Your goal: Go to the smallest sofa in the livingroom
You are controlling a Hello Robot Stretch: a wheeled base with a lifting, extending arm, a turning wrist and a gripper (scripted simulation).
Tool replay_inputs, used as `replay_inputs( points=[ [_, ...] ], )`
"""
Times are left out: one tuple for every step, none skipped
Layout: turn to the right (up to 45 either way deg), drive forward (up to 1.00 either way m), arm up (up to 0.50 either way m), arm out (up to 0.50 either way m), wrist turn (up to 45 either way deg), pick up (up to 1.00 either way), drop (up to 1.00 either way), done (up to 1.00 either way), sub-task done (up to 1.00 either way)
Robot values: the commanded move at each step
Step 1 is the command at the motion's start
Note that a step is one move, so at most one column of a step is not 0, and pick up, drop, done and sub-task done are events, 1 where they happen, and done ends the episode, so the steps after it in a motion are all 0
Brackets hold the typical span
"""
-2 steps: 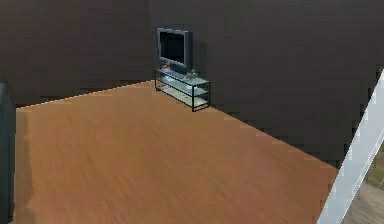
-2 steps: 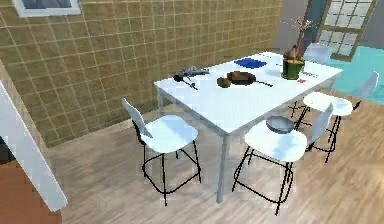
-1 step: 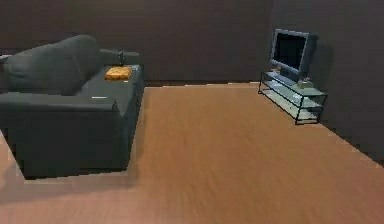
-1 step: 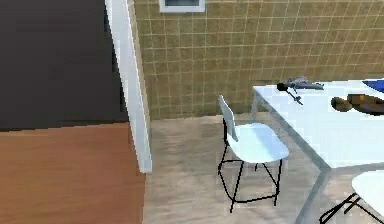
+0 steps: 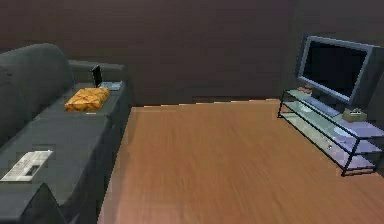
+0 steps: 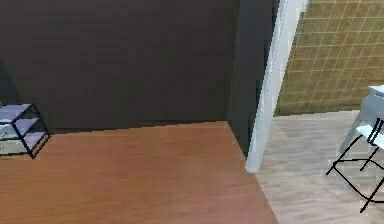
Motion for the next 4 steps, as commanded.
replay_inputs(
  points=[
    [0.0,0.25,0.00,0.00,0.0,0.00,0.00,0.00,0.00],
    [-45.0,0.00,0.00,0.00,0.0,0.00,0.00,0.00,0.00],
    [-45.0,0.00,0.00,0.00,0.0,0.00,0.00,0.00,0.00],
    [-6.0,0.00,0.00,0.00,0.0,0.00,0.00,0.00,0.00]
  ],
)
